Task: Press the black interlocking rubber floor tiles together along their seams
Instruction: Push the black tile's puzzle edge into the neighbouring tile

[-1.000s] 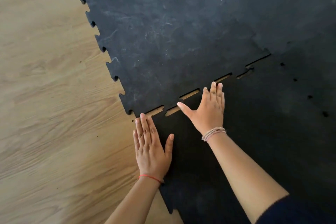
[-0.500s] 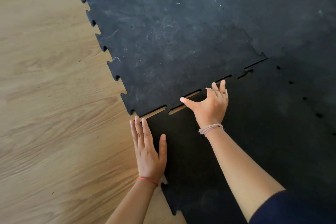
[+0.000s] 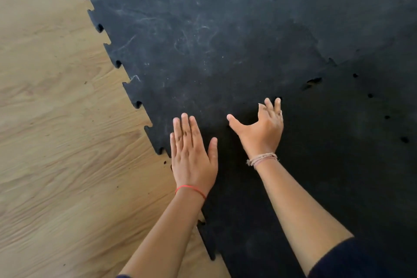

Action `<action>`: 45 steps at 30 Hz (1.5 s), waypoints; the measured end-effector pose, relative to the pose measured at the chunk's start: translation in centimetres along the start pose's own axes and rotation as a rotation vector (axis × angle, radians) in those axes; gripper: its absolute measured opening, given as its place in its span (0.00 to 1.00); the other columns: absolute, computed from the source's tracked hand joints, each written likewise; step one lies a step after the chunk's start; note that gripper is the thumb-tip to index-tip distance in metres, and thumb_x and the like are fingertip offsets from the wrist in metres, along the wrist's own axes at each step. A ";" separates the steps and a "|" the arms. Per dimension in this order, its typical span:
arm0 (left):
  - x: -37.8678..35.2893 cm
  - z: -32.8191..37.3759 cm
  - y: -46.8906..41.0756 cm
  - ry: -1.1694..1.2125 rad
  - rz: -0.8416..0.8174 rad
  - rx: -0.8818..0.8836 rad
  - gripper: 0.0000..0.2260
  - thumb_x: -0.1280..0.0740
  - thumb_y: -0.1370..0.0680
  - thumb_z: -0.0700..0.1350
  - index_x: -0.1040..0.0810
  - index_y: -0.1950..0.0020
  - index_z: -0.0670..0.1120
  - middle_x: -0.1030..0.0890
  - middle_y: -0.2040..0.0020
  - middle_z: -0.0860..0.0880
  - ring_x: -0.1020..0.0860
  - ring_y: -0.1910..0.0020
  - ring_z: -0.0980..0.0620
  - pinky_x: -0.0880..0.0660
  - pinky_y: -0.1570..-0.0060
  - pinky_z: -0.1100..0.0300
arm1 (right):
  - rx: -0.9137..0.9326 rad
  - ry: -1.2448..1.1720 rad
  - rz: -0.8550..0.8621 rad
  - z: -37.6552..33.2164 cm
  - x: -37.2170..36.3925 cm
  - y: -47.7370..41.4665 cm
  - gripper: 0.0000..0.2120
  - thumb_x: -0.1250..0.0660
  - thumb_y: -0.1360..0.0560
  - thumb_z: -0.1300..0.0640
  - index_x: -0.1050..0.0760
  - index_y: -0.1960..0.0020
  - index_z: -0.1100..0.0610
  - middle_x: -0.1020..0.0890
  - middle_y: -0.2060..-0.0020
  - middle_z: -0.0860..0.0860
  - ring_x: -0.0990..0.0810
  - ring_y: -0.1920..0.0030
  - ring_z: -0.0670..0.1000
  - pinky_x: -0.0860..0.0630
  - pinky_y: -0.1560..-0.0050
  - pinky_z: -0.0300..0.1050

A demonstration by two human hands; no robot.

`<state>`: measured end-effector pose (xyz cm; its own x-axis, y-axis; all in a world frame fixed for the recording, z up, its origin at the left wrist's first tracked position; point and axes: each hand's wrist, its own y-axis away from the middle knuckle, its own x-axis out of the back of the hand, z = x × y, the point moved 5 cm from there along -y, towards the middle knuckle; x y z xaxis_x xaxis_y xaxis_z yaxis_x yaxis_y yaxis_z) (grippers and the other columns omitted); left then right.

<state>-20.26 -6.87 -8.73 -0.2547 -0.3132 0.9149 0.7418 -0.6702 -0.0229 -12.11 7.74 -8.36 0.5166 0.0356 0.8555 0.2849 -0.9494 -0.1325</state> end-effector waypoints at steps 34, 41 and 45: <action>-1.3 -1.7 3.7 -0.135 -0.291 -0.360 0.29 0.56 0.21 0.58 0.47 0.27 0.39 0.47 0.26 0.41 0.52 0.27 0.46 0.56 0.30 0.54 | 0.416 0.398 -0.511 3.1 1.0 10.0 0.37 0.58 0.23 0.35 0.52 0.26 0.62 0.50 0.26 0.59 0.54 0.26 0.56 0.51 0.28 0.52; -3.6 3.3 1.8 -0.160 -0.293 -0.665 0.26 0.59 0.20 0.55 0.46 0.27 0.41 0.49 0.24 0.45 0.51 0.27 0.49 0.54 0.30 0.54 | 0.144 0.409 -0.347 5.0 1.8 8.1 0.37 0.58 0.23 0.36 0.50 0.27 0.64 0.47 0.27 0.60 0.52 0.26 0.56 0.52 0.30 0.52; -4.1 3.4 1.5 -0.173 -0.296 -0.657 0.26 0.60 0.20 0.54 0.47 0.27 0.40 0.48 0.25 0.44 0.50 0.27 0.48 0.53 0.31 0.53 | 0.176 0.413 -0.364 5.0 1.6 6.8 0.37 0.58 0.23 0.37 0.48 0.28 0.65 0.45 0.28 0.61 0.49 0.27 0.58 0.50 0.30 0.52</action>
<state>-15.97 -4.28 -11.11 -0.2447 0.0170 0.9695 0.1197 -0.9917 0.0476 -5.26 2.88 -10.40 0.0123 0.1922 0.9813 0.5332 -0.8314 0.1562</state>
